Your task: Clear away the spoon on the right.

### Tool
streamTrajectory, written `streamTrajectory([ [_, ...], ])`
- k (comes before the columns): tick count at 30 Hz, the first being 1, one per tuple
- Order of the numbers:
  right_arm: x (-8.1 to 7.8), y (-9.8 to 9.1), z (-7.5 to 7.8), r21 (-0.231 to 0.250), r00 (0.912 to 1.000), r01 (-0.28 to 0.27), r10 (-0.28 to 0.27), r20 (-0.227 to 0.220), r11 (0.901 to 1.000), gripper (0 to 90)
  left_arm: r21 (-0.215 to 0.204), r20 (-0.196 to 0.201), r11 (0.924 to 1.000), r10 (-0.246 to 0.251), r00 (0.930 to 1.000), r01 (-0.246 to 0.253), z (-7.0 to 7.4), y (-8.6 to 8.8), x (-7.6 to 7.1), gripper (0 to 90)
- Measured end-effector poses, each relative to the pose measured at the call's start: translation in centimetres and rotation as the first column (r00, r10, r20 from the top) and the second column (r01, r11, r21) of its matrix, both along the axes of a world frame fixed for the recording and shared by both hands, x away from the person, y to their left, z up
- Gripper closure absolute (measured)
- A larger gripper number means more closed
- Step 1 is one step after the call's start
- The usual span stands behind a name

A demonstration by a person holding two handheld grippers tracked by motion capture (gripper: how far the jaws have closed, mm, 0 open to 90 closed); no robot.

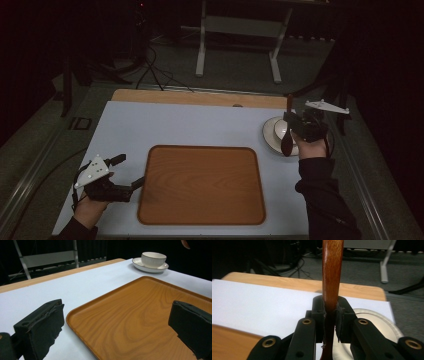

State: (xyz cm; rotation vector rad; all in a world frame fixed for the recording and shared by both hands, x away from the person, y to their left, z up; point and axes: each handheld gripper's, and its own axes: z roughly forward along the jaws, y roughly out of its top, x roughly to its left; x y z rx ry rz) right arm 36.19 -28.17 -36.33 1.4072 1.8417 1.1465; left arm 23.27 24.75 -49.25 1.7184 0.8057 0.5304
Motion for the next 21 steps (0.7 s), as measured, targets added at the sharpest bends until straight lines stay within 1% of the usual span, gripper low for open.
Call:
streamTrajectory([
  [5, -1.6, 1.5, -0.4, 0.029, 0.9997, -0.025, 0.025, -0.006, 0.9993, 79.2, 0.002, 0.005, 1.0000, 0.002, 1.0000, -0.002, 0.1, 0.0, 0.0, 1.2],
  [6, -1.9, 1.9, -0.5, 0.028, 0.9996, -0.029, 0.029, -0.006, 0.9992, 79.2, 0.000, 0.005, 1.0000, 0.002, 1.0000, -0.002, 0.1, 0.0, 0.0, 1.2],
  [7, -2.3, 2.2, -0.6, 0.038, 0.9996, -0.029, 0.029, -0.002, 0.9989, 79.2, -0.001, 0.005, 1.0000, 0.002, 1.0000, -0.002, 0.1, 0.0, 0.0, 1.2],
  [10, -3.3, 3.2, -1.1, 0.044, 0.9994, -0.035, 0.035, -0.003, 0.9984, 79.2, -0.001, 0.005, 1.0000, 0.001, 1.0000, -0.001, 0.1, 0.0, 0.0, 1.2],
  [12, -3.9, 3.9, -1.6, 0.042, 0.9992, -0.039, 0.039, -0.009, 0.9983, 79.2, -0.003, 0.007, 1.0000, 0.000, 1.0000, 0.000, 0.1, 0.0, 0.0, 1.2],
  [13, -4.1, 4.1, -1.9, 0.053, 0.9992, -0.037, 0.037, -0.014, 0.9979, 79.2, -0.002, 0.008, 1.0000, 0.000, 1.0000, 0.000, 0.2, 0.0, -0.1, 1.2],
  [16, -4.9, 5.1, -2.6, 0.050, 0.9989, -0.035, 0.036, -0.029, 0.9981, 79.2, 0.002, 0.012, 1.0000, -0.003, 0.9999, 0.003, 0.2, -0.1, -0.1, 1.2],
  [17, -5.1, 5.4, -2.8, 0.059, 0.9987, -0.035, 0.038, -0.036, 0.9976, 79.2, 0.003, 0.012, 1.0000, -0.004, 0.9999, 0.004, 0.2, -0.1, -0.1, 1.2],
  [19, -5.5, 6.0, -3.2, 0.052, 0.9986, -0.031, 0.033, -0.042, 0.9982, 79.2, 0.003, 0.013, 1.0000, -0.004, 0.9999, 0.004, 0.3, -0.1, -0.2, 1.2],
  [20, -5.6, 6.2, -3.4, 0.067, 0.9982, -0.031, 0.034, -0.050, 0.9973, 79.2, 0.003, 0.012, 1.0000, -0.004, 0.9999, 0.004, 0.3, -0.1, -0.2, 1.2],
  [21, -5.8, 6.5, -3.6, 0.070, 0.9979, -0.030, 0.033, -0.055, 0.9971, 79.2, 0.001, 0.013, 1.0000, -0.003, 0.9999, 0.003, 0.3, -0.1, -0.2, 1.2],
])
